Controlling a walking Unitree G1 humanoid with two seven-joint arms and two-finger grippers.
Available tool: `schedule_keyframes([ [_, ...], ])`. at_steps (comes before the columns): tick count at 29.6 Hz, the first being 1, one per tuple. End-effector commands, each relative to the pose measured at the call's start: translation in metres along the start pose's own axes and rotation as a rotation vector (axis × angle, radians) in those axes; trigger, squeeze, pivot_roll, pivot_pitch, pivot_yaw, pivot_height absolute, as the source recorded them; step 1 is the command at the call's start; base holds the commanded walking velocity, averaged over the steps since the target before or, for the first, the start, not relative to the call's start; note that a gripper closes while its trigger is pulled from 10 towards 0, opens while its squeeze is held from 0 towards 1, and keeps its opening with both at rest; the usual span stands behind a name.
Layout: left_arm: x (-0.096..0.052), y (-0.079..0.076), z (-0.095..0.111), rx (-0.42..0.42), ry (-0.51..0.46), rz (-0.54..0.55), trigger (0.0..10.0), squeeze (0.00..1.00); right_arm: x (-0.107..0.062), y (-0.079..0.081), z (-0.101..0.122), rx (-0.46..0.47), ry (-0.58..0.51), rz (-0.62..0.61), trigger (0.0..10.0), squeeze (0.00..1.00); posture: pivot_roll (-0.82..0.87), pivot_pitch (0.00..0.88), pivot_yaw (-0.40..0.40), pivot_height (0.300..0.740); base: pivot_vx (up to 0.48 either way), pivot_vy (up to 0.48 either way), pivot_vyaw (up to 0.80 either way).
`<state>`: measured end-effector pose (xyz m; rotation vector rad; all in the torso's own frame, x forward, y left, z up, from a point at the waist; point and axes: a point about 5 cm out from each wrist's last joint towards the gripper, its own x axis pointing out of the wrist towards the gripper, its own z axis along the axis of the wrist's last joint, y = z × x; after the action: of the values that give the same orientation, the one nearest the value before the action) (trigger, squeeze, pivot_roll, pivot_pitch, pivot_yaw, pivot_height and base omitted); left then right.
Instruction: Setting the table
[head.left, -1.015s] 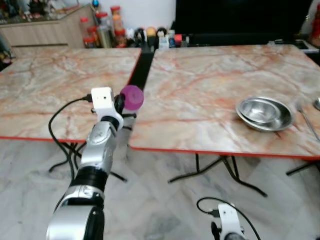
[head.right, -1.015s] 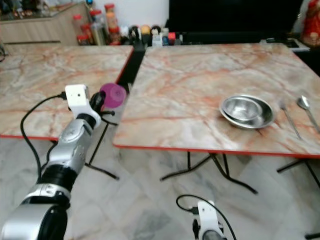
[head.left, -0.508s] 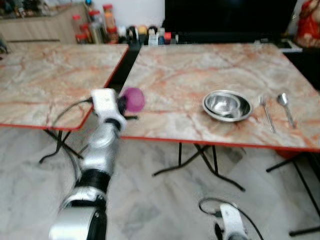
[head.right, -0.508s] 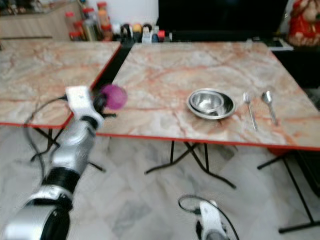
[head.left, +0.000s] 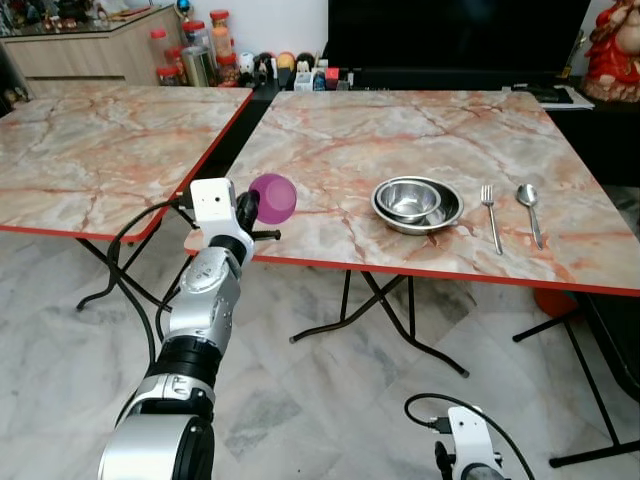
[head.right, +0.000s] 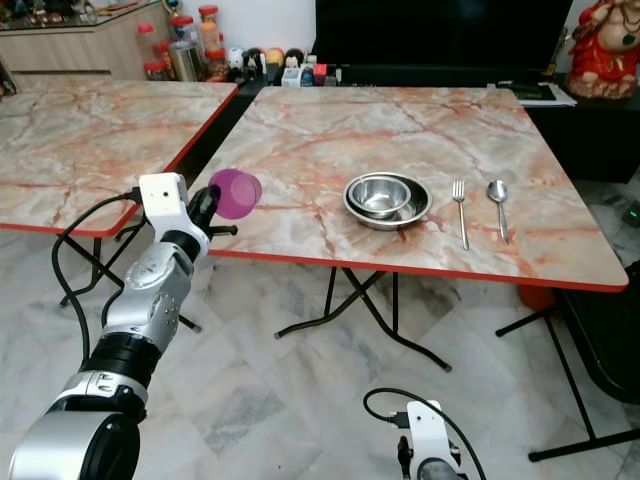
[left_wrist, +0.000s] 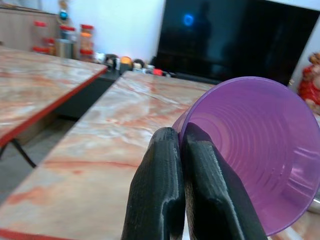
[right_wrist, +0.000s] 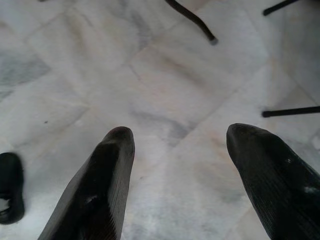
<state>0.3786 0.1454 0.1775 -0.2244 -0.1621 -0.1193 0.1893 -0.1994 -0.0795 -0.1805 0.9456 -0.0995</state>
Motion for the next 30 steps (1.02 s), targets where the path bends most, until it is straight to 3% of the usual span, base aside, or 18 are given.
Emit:
schedule_keyframes([
  [1,-0.0001,0.0052,0.0072,0.009,-0.03,0.013,10.0,0.0,0.0004,0.0057,0.0049,0.014,-0.014,0.013,10.0,0.0,-0.03,0.0,0.019,0.74,0.0,0.0,0.0],
  [30,0.002,0.0037,0.0063,0.029,0.001,-0.022,10.0,0.0,0.0004,0.0091,0.008,0.027,-0.036,0.015,10.0,0.0,-0.02,0.0,0.029,0.728,0.339,0.0,-0.01],
])
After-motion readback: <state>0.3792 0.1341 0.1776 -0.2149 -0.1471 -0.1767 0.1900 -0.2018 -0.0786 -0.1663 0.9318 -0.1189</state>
